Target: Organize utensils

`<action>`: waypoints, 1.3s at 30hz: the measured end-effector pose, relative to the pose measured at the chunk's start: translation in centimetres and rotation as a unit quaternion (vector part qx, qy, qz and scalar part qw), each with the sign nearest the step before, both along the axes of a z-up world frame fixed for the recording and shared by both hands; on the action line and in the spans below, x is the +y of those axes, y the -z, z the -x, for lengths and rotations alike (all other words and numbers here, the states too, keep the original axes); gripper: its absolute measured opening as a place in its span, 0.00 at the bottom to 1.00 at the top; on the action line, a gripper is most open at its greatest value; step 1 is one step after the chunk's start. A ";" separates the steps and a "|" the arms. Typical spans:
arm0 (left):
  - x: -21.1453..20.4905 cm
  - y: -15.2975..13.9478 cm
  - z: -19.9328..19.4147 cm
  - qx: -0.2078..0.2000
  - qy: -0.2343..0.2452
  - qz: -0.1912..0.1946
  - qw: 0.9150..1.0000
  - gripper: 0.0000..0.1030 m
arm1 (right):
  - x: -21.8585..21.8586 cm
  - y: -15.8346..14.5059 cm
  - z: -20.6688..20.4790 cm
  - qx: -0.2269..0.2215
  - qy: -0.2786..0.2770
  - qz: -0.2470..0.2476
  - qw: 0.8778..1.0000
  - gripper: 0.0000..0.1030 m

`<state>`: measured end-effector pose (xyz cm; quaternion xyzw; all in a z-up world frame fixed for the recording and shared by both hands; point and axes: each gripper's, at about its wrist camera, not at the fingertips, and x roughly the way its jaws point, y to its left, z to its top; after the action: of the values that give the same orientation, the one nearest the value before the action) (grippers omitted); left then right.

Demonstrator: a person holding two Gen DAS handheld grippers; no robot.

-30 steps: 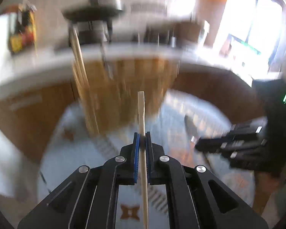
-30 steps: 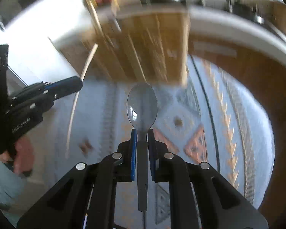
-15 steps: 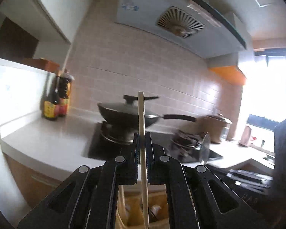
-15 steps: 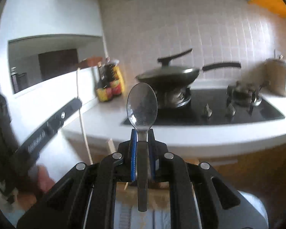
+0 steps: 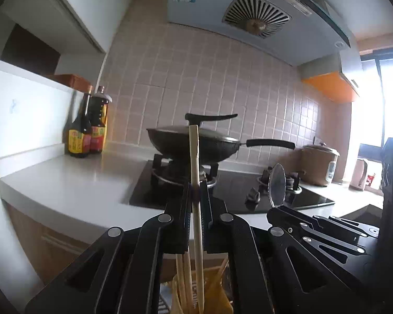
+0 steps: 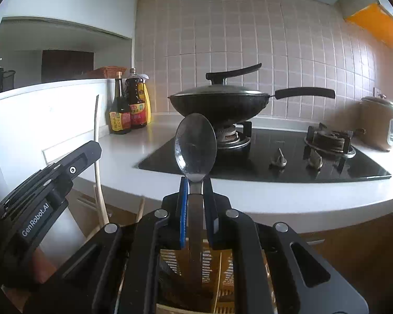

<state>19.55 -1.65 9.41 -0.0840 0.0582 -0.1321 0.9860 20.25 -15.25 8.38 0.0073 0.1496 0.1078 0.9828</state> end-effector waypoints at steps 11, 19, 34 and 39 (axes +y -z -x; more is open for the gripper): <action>3.1 -1.3 3.2 0.028 0.044 0.005 0.999 0.28 | -2.5 -0.6 4.9 0.039 -0.043 -0.044 0.997 0.30; 6.3 -3.9 9.3 0.031 0.035 0.024 0.999 0.57 | -4.5 -1.7 12.9 0.027 -0.023 -0.053 0.998 0.54; 1.9 6.7 16.8 0.040 -0.084 -0.068 0.993 0.79 | -5.5 7.6 19.2 -0.006 0.123 -0.007 0.992 0.92; 2.9 9.2 17.5 0.025 -0.120 -0.037 0.992 0.84 | -7.0 8.7 18.8 0.003 0.120 -0.028 0.992 0.92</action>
<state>2.07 1.22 0.24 -0.0574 0.0768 -0.0081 0.9954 1.41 -22.21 -0.35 0.0530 0.1473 -0.0070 0.9876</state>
